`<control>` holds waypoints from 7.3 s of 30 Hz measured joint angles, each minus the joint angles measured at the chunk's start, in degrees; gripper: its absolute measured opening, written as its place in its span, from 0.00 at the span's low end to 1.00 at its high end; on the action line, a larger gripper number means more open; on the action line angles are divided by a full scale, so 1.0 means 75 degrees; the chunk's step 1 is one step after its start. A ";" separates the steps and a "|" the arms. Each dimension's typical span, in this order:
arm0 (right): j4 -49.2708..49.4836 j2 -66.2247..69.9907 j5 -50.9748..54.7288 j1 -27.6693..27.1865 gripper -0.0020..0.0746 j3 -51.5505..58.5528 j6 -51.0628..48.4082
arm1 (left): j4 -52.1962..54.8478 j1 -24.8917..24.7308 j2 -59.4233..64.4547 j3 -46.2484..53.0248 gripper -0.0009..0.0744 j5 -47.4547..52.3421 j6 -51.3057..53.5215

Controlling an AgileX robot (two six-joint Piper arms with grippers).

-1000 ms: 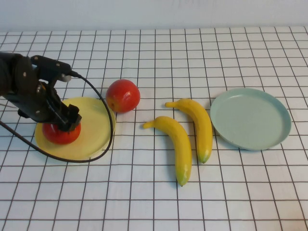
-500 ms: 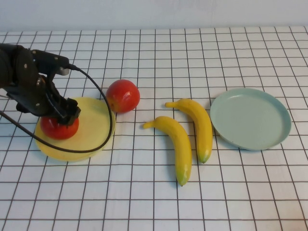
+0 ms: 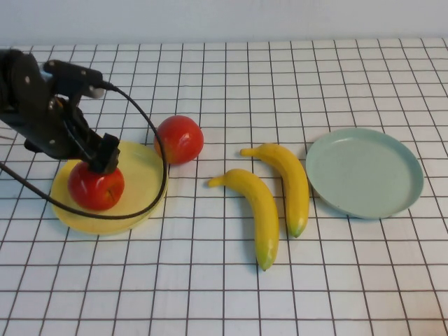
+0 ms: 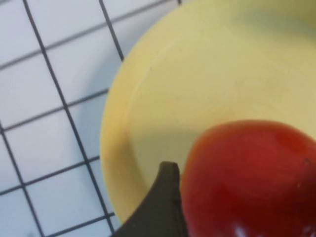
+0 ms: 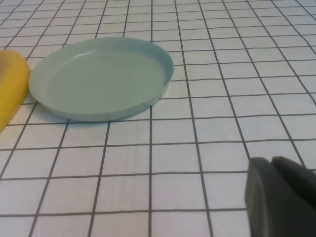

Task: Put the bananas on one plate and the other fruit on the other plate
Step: Put one type of fruit in the left plate

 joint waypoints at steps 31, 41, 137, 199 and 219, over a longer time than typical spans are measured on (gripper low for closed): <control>0.0000 0.0000 0.0022 0.0000 0.01 0.0000 0.0000 | -0.1491 0.0088 -0.8682 0.4376 0.01 -0.1215 -0.0973; 0.0000 0.0000 0.0022 0.0000 0.01 0.0000 0.0000 | -0.1139 0.0088 -1.1155 0.6559 0.01 -0.1940 -0.0967; 0.1898 0.1988 0.0311 0.0000 0.01 -0.2108 -0.0634 | 0.1009 0.0831 -1.3614 1.0321 0.01 -0.2889 -0.1339; 0.0109 -0.0001 0.0001 -0.0534 0.01 -0.0029 -0.0982 | -0.4003 0.0831 -1.3614 1.0339 0.01 -0.8580 -0.6190; 0.0109 -0.0001 0.0026 -0.0534 0.01 -0.0029 -0.0982 | -0.0132 0.0831 -0.9472 0.5232 0.01 -0.1793 -0.1832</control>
